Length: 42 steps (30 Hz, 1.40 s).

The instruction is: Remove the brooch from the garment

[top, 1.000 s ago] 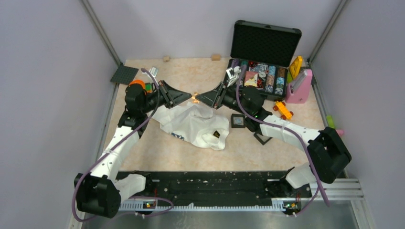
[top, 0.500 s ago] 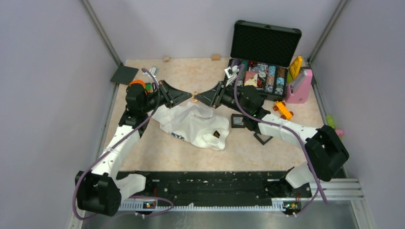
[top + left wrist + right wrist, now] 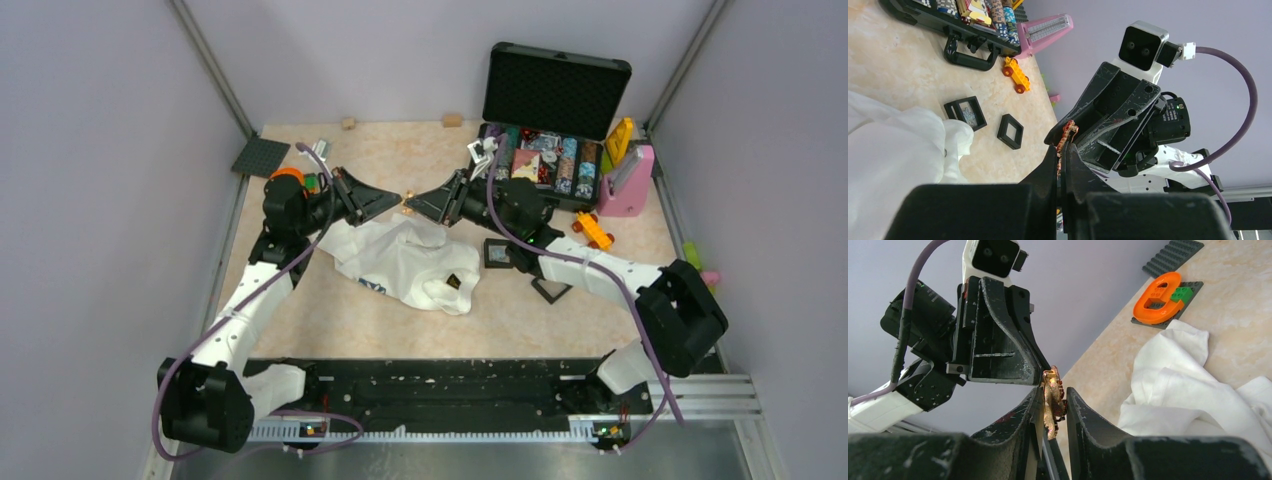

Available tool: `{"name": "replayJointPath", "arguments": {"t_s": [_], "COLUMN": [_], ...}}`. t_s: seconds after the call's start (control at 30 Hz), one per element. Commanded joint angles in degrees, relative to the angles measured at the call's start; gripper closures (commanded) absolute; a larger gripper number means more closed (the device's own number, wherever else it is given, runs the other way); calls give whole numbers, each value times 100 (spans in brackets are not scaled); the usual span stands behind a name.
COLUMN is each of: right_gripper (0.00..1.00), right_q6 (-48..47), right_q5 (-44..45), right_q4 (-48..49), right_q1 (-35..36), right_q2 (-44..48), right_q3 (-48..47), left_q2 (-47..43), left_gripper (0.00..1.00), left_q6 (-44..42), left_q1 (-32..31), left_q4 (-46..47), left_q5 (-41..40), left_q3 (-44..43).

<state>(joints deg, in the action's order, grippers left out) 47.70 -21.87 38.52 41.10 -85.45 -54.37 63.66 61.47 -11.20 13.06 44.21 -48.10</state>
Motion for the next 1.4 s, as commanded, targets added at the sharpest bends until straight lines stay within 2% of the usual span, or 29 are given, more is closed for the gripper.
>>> {"name": "replayJointPath", "arguments": {"t_s": [0.0, 0.5, 0.7, 0.97, 1.07, 1.2, 1.27, 1.37], "right_gripper": [76, 74, 58, 27, 26, 27, 29, 32], "right_q6": [-156, -103, -62, -169, -127, 462, 947, 1754], "right_q5": [130, 208, 98, 279, 541, 1432, 1680, 1767], "right_q4": [81, 139, 159, -326, -850, -2355, -3041, -4091], "right_q1": [45, 82, 82, -28, -113, -137, -146, -155], "right_q2": [-157, -80, -8, 417, 726, 1145, 1300, 1382], "right_q3": [-288, -282, -275, -138, -111, -307, -482, -836], "left_q2": [-42, -20, -3, 21, -82, -496, -785, -1068], "left_gripper": [100, 100, 100, 100, 100, 100, 100, 100], "left_q6": [119, 54, -126, -563, -1109, -2009, -2674, -4434], "left_q1": [-56, -88, -85, -84, -84, -111, -200, -490], "left_q4": [437, 479, 383, 356, 601, 1294, 2253, 3731], "left_q5": [170, 84, -15, -202, -341, -989, -1106, -773], "left_q3": [14, 154, 153, 155, 190, 648, 1122, 1786]}}
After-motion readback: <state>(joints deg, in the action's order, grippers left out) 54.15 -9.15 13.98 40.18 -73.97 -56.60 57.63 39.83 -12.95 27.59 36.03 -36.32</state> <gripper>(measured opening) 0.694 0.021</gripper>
